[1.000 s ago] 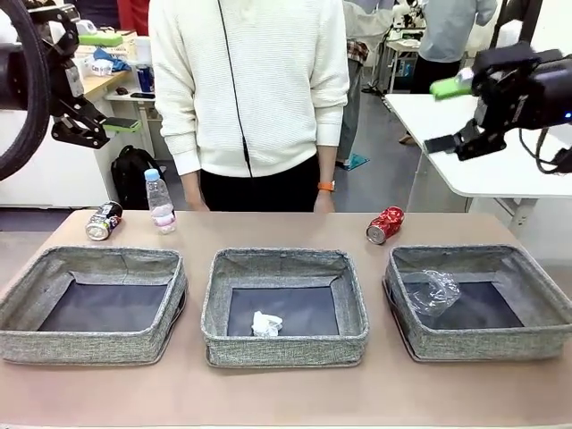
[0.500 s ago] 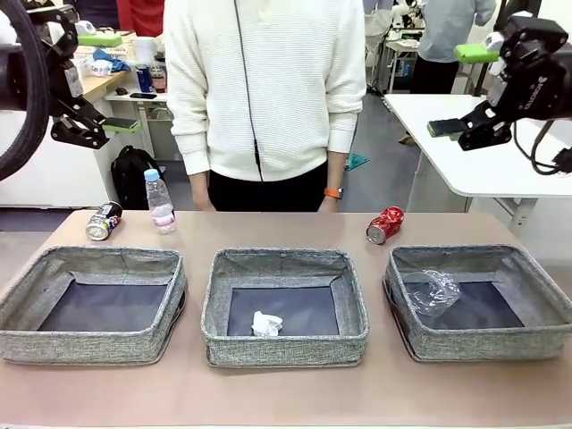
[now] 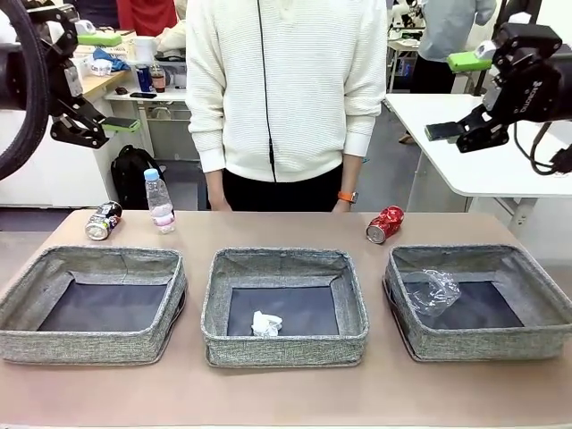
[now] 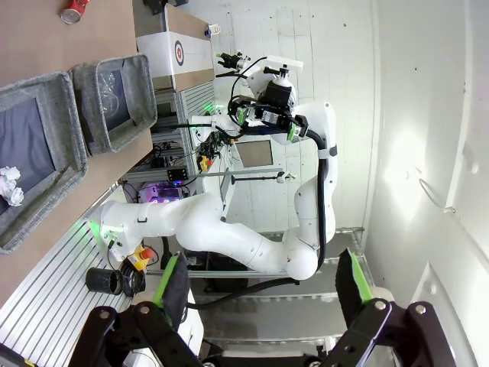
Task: Sort the waste into the appropriate baskets.
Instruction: Pick up the waste item pointed out by the person.
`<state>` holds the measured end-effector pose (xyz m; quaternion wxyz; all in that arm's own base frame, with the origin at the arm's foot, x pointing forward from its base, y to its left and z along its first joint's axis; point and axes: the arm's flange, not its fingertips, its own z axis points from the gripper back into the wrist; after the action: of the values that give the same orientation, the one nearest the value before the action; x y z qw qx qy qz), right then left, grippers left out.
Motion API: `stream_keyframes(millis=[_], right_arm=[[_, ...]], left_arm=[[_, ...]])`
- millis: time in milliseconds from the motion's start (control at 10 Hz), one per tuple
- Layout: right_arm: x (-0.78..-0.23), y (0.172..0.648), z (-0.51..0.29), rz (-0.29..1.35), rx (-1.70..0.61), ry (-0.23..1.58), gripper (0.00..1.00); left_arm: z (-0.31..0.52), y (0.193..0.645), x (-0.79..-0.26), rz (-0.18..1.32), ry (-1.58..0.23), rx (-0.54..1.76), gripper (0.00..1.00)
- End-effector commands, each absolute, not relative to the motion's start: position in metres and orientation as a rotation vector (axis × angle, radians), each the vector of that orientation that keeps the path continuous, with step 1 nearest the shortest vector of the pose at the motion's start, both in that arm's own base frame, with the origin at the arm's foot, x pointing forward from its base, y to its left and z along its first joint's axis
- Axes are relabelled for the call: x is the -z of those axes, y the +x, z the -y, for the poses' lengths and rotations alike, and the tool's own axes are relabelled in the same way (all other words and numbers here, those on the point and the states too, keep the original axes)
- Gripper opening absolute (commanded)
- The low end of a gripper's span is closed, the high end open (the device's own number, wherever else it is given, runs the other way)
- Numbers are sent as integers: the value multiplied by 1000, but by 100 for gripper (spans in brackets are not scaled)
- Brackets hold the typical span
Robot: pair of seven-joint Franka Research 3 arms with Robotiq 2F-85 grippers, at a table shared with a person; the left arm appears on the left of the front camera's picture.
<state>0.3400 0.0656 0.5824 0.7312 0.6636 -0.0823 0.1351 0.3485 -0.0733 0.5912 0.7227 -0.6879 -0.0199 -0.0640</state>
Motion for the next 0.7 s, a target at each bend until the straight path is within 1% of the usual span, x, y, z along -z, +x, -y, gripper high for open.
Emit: stream_keyframes(millis=[0,600], right_arm=[[-584,342,-66,206,-315,1450,100],[-584,342,-66,206,-315,1450,100]], left_arm=[[71,347,-590,48,-1514,169,100],[71,347,-590,48,-1514,169,100]])
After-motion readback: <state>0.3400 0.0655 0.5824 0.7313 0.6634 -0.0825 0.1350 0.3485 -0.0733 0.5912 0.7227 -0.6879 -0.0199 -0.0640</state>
